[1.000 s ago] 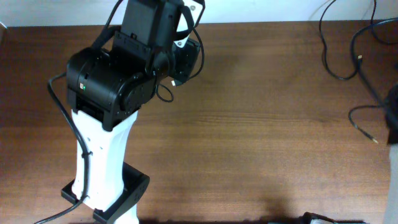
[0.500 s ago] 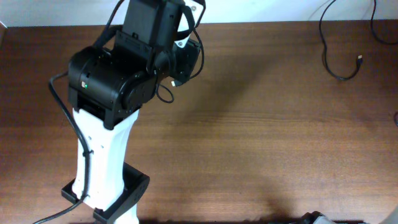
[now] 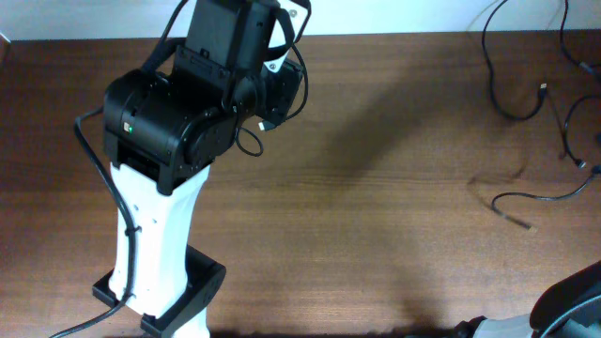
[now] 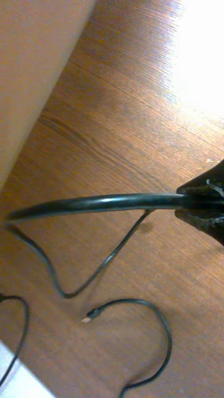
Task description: Untangle cables
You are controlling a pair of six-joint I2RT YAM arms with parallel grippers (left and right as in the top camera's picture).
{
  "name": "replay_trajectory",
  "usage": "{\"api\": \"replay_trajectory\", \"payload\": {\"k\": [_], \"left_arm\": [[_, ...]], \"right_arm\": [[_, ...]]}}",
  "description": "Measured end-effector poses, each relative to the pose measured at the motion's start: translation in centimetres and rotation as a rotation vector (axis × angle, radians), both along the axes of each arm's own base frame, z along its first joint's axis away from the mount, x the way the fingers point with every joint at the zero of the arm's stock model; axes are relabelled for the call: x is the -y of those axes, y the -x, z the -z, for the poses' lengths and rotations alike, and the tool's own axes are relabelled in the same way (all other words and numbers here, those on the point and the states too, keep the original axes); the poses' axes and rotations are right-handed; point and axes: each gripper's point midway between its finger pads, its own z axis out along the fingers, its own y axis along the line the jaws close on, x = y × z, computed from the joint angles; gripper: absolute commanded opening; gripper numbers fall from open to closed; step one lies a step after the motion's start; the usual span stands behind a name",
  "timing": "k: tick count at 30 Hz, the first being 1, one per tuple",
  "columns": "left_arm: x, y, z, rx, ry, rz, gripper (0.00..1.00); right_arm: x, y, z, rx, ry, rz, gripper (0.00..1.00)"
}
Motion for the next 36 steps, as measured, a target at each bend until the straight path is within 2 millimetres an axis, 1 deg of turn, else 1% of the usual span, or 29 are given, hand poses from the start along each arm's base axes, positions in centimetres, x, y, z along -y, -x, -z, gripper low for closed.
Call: {"api": "replay_trajectory", "payload": {"k": [2, 4, 7, 8, 9, 14, 15, 17, 20, 21, 25, 26, 27, 36], "left_arm": [[0.0, 0.0, 0.0, 0.0, 0.0, 0.0, 0.0], [0.0, 0.0, 0.0, 0.0, 0.0, 0.0, 0.0], [0.0, 0.0, 0.0, 0.0, 0.0, 0.0, 0.0], [0.0, 0.0, 0.0, 0.0, 0.0, 0.0, 0.0], [0.0, 0.0, 0.0, 0.0, 0.0, 0.0, 0.0], [0.0, 0.0, 0.0, 0.0, 0.0, 0.0, 0.0], [0.0, 0.0, 0.0, 0.0, 0.0, 0.0, 0.0], [0.0, 0.0, 0.0, 0.0, 0.0, 0.0, 0.0], [0.0, 0.0, 0.0, 0.0, 0.0, 0.0, 0.0], [0.0, 0.0, 0.0, 0.0, 0.0, 0.0, 0.0], [0.0, 0.0, 0.0, 0.0, 0.0, 0.0, 0.0], [0.0, 0.0, 0.0, 0.0, 0.0, 0.0, 0.0], [0.0, 0.0, 0.0, 0.0, 0.0, 0.0, 0.0], [0.0, 0.0, 0.0, 0.0, 0.0, 0.0, 0.0]], "right_arm": [[0.1, 0.3, 0.2, 0.003, -0.012, 0.014, 0.04], [0.5, 1.2, 0.5, 0.008, -0.043, 0.063, 0.04], [2.2, 4.5, 1.5, 0.0, -0.108, 0.2, 0.04], [3.8, 6.7, 1.7, 0.006, -0.128, 0.289, 0.04], [4.6, 7.9, 1.8, 0.014, -0.137, 0.331, 0.04], [8.0, 12.6, 2.0, 0.077, -0.181, 0.472, 0.04], [8.3, 13.0, 2.1, 0.088, -0.183, 0.484, 0.04], [8.0, 12.6, 3.1, 0.1, -0.193, 0.47, 0.04], [6.6, 11.2, 5.4, 0.101, -0.212, 0.421, 0.04], [5.7, 10.6, 6.7, 0.091, -0.228, 0.399, 0.04], [5.1, 10.2, 7.9, 0.091, -0.233, 0.381, 0.04], [5.2, 10.2, 7.8, 0.095, -0.229, 0.379, 0.31], [5.4, 10.0, 7.6, 0.105, -0.218, 0.375, 0.99], [4.9, 9.0, 7.4, 0.137, -0.242, 0.33, 0.99]]}}
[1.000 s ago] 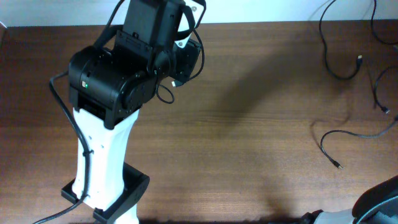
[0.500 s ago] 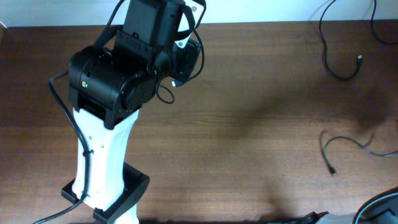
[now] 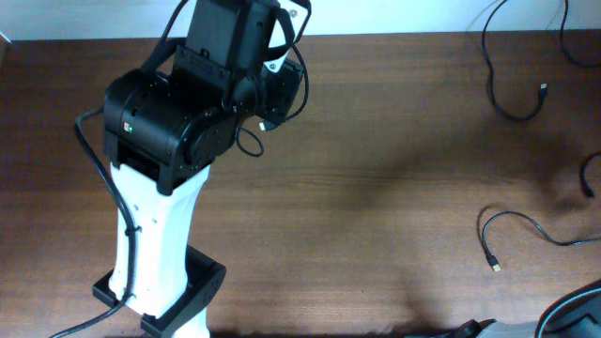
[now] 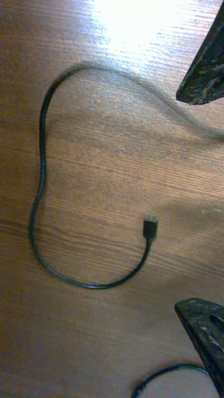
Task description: Untangle cables
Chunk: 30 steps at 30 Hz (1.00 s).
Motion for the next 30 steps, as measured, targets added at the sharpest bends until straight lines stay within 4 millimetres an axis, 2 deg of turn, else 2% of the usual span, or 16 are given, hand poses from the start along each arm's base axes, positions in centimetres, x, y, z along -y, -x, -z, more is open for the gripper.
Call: {"api": "replay_trajectory", "payload": {"k": [2, 3, 6, 8, 9, 11, 13, 16, 18, 20, 24, 30], "left_arm": [[0.0, 0.0, 0.0, 0.0, 0.0, 0.0, 0.0], [0.0, 0.0, 0.0, 0.0, 0.0, 0.0, 0.0], [0.0, 0.0, 0.0, 0.0, 0.0, 0.0, 0.0], [0.0, 0.0, 0.0, 0.0, 0.0, 0.0, 0.0], [0.0, 0.0, 0.0, 0.0, 0.0, 0.0, 0.0], [0.0, 0.0, 0.0, 0.001, 0.0, 0.0, 0.0], [0.0, 0.0, 0.0, 0.001, 0.0, 0.0, 0.0], [0.0, -0.1, 0.0, 0.002, 0.001, 0.0, 0.0], [0.0, -0.1, -0.1, 0.003, 0.002, 0.0, 0.0], [0.0, -0.1, -0.1, 0.003, 0.002, 0.0, 0.0], [0.0, -0.1, 0.0, 0.002, 0.002, 0.001, 0.0], [0.4, 0.2, 0.1, -0.009, 0.013, 0.019, 0.0]], "right_arm": [[-0.3, -0.3, -0.6, 0.016, 0.008, -0.015, 0.99], [-0.5, -0.7, -1.5, 0.033, 0.032, -0.034, 0.99], [-2.4, -2.8, -5.9, 0.098, 0.131, -0.121, 0.99], [-4.8, -4.2, -9.0, 0.139, 0.189, -0.196, 0.99], [-6.8, -4.8, -10.2, 0.146, 0.202, -0.243, 0.99], [-10.0, -5.4, -10.9, 0.134, 0.198, -0.316, 0.99], [-13.5, -5.4, -9.8, 0.068, 0.14, -0.39, 0.99], [-16.7, -4.5, -7.2, -0.046, 0.051, -0.469, 0.99], [-18.0, -3.3, -5.8, -0.13, 0.002, -0.494, 0.99], [-18.7, -1.0, -4.3, -0.242, -0.054, -0.453, 0.99], [-18.5, 2.5, -3.3, -0.314, -0.135, -0.174, 0.99], [-19.2, 5.2, -2.4, -0.208, -0.286, 0.346, 0.98]]}}
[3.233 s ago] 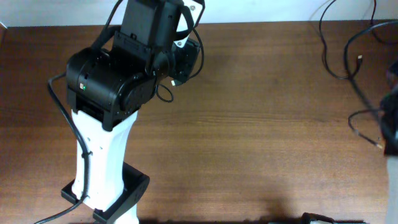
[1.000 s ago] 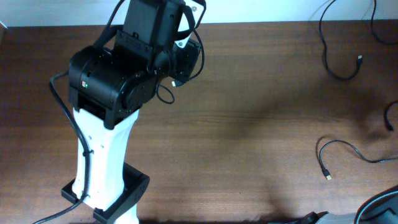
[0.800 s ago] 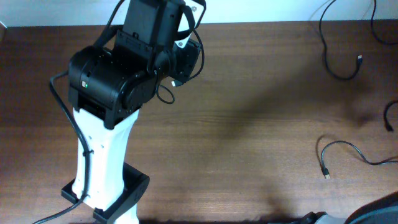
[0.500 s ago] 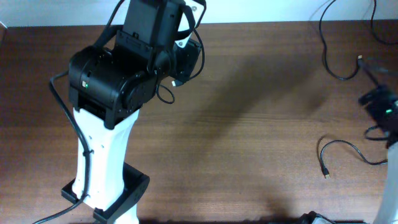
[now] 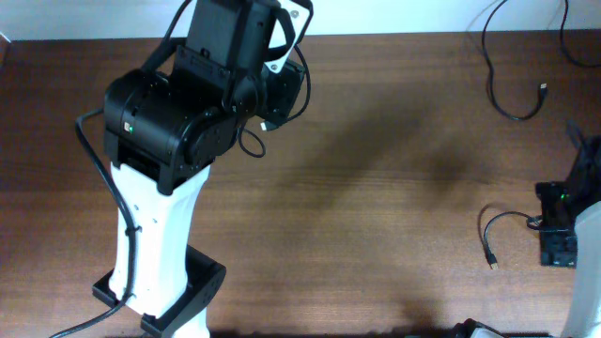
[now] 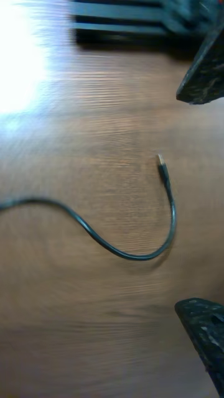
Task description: Untangle cables
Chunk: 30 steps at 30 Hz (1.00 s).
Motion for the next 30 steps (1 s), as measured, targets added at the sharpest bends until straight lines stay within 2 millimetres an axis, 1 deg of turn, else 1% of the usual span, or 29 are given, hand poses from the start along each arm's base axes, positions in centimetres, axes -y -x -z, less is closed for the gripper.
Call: {"api": "replay_trajectory", "payload": {"k": [1, 3, 6, 8, 12, 14, 15, 16, 20, 23, 25, 28, 30], "left_arm": [[0.0, 0.0, 0.0, 0.0, 0.002, 0.002, 0.0], [0.1, 0.0, 0.0, -0.002, 0.003, 0.004, 0.0], [0.1, 0.1, 0.0, -0.003, 0.005, 0.007, 0.0], [0.2, 0.1, 0.0, -0.003, 0.005, 0.008, 0.0], [0.2, 0.1, 0.0, -0.003, 0.005, 0.008, 0.0], [0.2, 0.1, 0.0, -0.003, 0.006, 0.008, 0.0], [0.1, 0.1, 0.0, -0.003, 0.006, 0.008, 0.0], [0.2, 0.1, 0.0, -0.004, 0.006, 0.008, 0.0], [0.2, 0.1, 0.0, -0.004, 0.006, 0.008, 0.0], [0.2, 0.1, 0.0, -0.004, 0.006, 0.008, 0.0], [0.2, 0.1, 0.0, -0.004, 0.006, 0.008, 0.0], [0.2, 0.1, 0.0, -0.004, 0.006, 0.008, 0.0], [0.2, 0.1, 0.0, -0.004, 0.006, 0.008, 0.0]], "right_arm": [[0.1, 0.0, 0.5, 0.024, 0.002, 0.079, 0.92], [0.5, -0.5, 2.1, 0.082, 0.01, 0.204, 0.86], [1.0, -1.5, 4.7, 0.131, 0.019, 0.285, 0.84], [1.4, -2.0, 6.3, 0.134, 0.019, 0.317, 0.84], [2.3, -3.2, 8.1, 0.138, 0.033, 0.347, 0.83], [2.4, -3.3, 9.0, 0.119, 0.028, 0.357, 0.81], [2.5, -3.3, 9.9, 0.101, 0.024, 0.361, 0.64], [2.5, -3.3, 10.4, 0.087, 0.02, 0.362, 0.04], [2.2, -2.9, 12.3, 0.018, -0.004, 0.35, 0.04], [2.0, -2.9, 12.4, 0.01, -0.017, 0.314, 0.04], [2.0, -3.1, 12.0, 0.016, -0.018, 0.279, 0.04], [2.5, -4.2, 9.9, 0.065, 0.012, 0.205, 0.04], [3.6, -5.9, 7.1, 0.137, 0.063, 0.141, 0.04]]}}
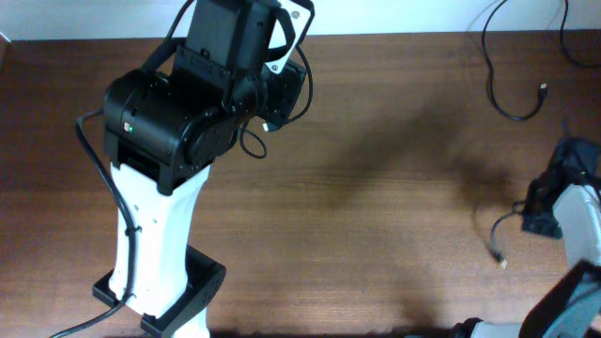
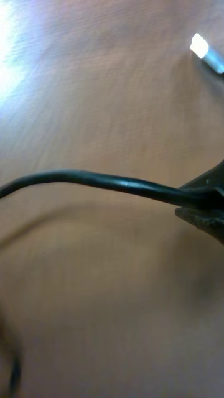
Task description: Untangle cables
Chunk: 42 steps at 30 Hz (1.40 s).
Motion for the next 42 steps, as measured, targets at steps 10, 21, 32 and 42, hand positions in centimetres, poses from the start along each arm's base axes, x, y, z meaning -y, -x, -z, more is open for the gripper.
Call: {"api": "replay_trajectory", "payload": {"k": [10, 21, 32, 42], "left_arm": [[0.0, 0.0, 0.0, 0.0, 0.0, 0.0, 0.0], [0.1, 0.1, 0.0, -0.002, 0.004, 0.005, 0.0], [0.2, 0.1, 0.0, -0.005, 0.007, 0.01, 0.0], [0.5, 0.3, 0.1, -0.012, 0.018, 0.025, 0.0]], "right_arm": [[4.4, -5.6, -11.2, 0.044, 0.41, -0.468, 0.04], [5.6, -8.3, -13.8, -0.192, 0.692, -0.962, 0.04], [4.0, -6.2, -10.7, -0.23, 0.521, -0.969, 0.04], [7.2, -5.5, -8.6, -0.182, 0.459, -0.795, 0.04]]}}
